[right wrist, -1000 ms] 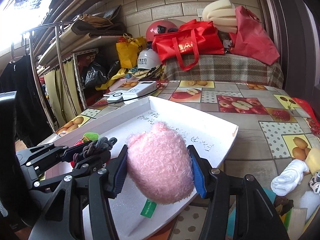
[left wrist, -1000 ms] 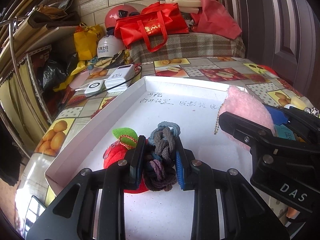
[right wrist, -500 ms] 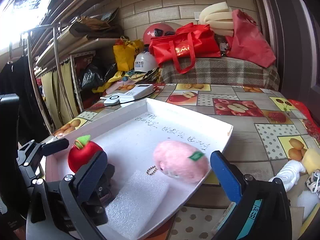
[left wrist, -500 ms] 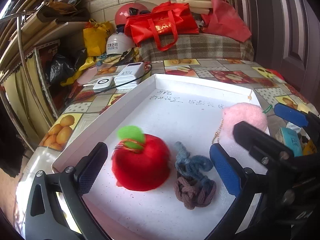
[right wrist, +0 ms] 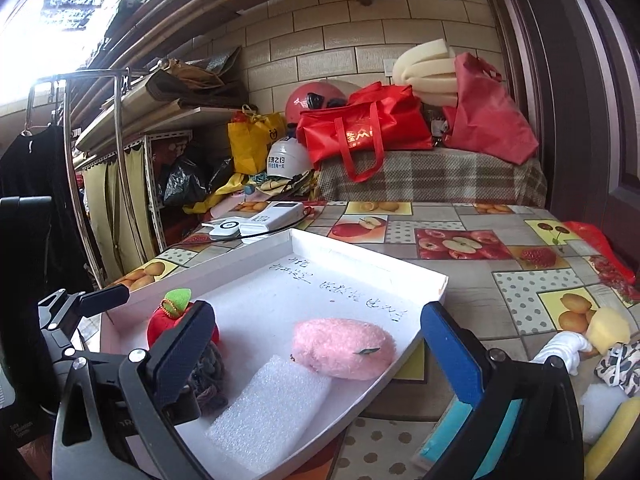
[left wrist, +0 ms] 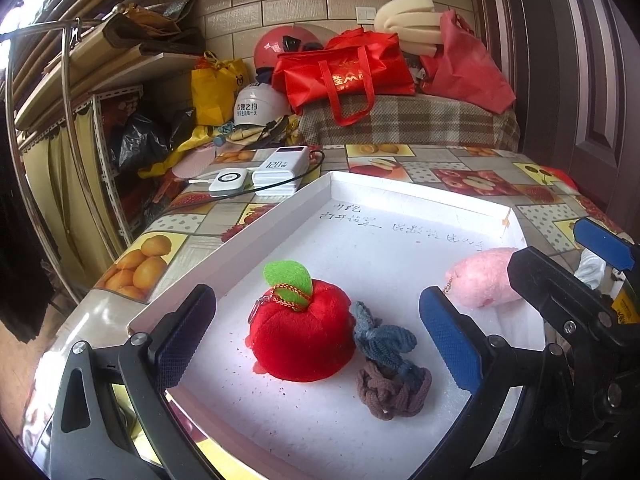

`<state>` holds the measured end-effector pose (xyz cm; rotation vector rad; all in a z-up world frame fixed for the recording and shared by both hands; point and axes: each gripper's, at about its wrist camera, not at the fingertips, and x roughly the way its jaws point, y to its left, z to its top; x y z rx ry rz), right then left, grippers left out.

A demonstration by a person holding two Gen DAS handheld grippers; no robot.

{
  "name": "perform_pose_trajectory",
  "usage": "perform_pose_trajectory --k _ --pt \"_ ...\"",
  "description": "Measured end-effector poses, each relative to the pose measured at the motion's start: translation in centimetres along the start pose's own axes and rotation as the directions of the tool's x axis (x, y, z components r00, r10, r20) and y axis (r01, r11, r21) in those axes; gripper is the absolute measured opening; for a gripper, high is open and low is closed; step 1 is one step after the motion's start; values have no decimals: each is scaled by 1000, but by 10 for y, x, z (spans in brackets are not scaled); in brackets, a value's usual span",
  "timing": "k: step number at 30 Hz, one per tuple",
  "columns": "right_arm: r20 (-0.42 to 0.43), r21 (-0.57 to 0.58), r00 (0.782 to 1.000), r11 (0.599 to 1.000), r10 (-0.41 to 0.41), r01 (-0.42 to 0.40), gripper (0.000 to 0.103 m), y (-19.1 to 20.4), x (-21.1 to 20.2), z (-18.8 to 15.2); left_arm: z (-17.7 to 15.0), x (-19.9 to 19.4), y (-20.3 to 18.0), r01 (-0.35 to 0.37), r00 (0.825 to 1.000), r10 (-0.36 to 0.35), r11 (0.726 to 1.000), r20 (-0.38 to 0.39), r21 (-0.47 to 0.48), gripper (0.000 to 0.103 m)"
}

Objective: Organize soft objects
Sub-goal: 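Withdraw both open tools from the box back toward the pile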

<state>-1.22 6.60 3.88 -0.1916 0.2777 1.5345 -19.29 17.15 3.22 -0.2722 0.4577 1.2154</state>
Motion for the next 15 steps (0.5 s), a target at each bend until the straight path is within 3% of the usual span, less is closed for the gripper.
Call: perform_pose_trajectory --k 6,10,12,15 --pt "18 33 1000 999 -2 2 103 -11 -18 -6 -4 -16 -2 18 999 -18 1000 51 -4 103" --pt "30 74 999 997 -29 27 103 -34 -42 -12 -7 -22 -4 123 992 -122 992 31 -25 103" --pt "31 74 998 996 -46 43 103 -43 -54 -15 -8 -26 -3 227 974 -226 972 15 -69 103" --pt "51 85 996 994 -71 67 103 -62 -83 -21 4 -41 8 373 927 -371 908 50 -193 103"
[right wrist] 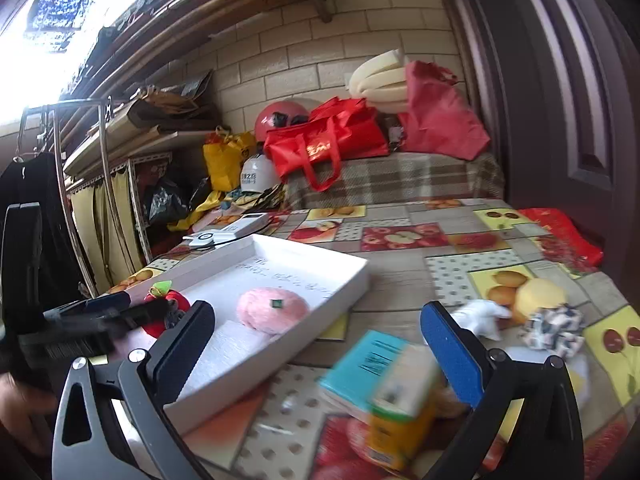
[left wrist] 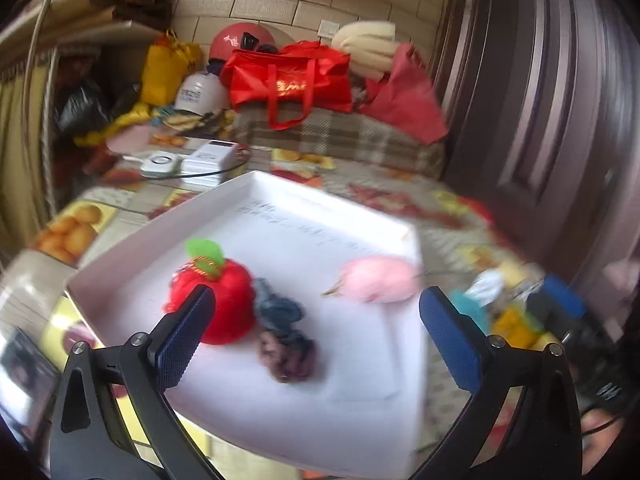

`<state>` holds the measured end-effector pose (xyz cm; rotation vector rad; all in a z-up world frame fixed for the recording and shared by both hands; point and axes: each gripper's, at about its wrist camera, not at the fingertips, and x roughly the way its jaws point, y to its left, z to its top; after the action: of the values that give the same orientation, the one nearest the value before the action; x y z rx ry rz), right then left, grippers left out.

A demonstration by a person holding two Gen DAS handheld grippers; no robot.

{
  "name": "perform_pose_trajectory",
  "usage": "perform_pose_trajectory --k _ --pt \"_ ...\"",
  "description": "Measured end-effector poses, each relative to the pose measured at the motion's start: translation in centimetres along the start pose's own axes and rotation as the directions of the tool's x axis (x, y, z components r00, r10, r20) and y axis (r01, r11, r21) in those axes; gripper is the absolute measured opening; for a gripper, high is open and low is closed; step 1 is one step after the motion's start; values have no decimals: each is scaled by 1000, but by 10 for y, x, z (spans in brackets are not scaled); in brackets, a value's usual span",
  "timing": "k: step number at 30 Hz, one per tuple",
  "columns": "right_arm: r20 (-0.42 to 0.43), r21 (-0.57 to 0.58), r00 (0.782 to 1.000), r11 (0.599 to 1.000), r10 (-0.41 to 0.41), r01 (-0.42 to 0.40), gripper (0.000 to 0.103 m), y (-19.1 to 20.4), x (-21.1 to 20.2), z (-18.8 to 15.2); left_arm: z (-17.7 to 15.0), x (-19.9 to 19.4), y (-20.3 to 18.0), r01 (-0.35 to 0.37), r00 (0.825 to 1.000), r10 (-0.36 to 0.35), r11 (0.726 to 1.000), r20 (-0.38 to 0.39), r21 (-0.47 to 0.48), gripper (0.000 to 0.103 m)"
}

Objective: Organize soft objects
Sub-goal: 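Withdraw both open tools from the box back toward the pile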

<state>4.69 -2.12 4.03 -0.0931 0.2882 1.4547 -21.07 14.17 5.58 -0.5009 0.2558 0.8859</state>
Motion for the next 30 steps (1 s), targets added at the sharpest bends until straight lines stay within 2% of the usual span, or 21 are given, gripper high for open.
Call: perform_pose_trajectory --k 2,4,6,10,12,14,17,19,20,21,22,24,25,26,28,29,30 --pt "36 15 999 1000 -22 22 103 -13 -20 0 19 -21 5 103 994 -97 990 57 -101 103" --pt "68 24 997 999 -41 40 103 -21 -36 1 37 -43 9 177 979 -158 971 126 -161 103" --pt "96 34 994 998 -61 58 103 -29 -50 0 53 -69 11 220 963 -184 958 196 -181 103" --pt "102 67 993 996 -58 51 103 -37 -54 0 71 -120 19 259 934 -191 944 302 -204 103" --pt "97 83 994 995 -56 48 103 -39 -52 -1 74 -144 29 302 915 -215 926 342 -227 103" --pt "95 88 994 995 -52 44 103 -40 -52 -2 76 -170 42 371 890 -271 897 366 -238 103" --pt "98 90 994 995 -43 34 103 -40 -53 -3 82 -195 54 481 857 -415 858 307 -183 103" --pt "95 92 995 995 -39 30 103 -41 -54 -5 82 -209 55 533 838 -508 840 200 -100 103" --pt "92 94 995 995 -35 27 103 -42 -53 -5 79 -215 52 545 834 -536 837 130 -46 103" --pt "89 97 996 995 -32 24 103 -42 -53 -5 74 -222 49 540 840 -540 841 52 18 103" --pt "87 99 996 995 -30 21 103 -43 -53 -5 68 -227 44 517 855 -518 853 -7 74 103" --pt "84 105 996 994 -25 16 103 -45 -52 -5 50 -237 32 397 918 -383 886 -105 239 103" --pt "83 109 996 994 -24 15 103 -46 -52 -5 41 -242 25 327 945 -302 885 -126 331 103" --pt "83 111 996 994 -23 14 103 -46 -52 -6 30 -245 18 265 964 -225 864 -145 429 103" --pt "82 113 996 993 -22 13 103 -47 -52 -6 8 -254 6 181 982 -110 788 -154 588 103" --pt "83 113 996 993 -22 13 103 -47 -52 -6 3 -256 5 171 984 -100 776 -151 607 103" --pt "83 112 996 994 -23 13 103 -47 -52 -5 1 -259 5 176 983 -110 786 -147 593 103"
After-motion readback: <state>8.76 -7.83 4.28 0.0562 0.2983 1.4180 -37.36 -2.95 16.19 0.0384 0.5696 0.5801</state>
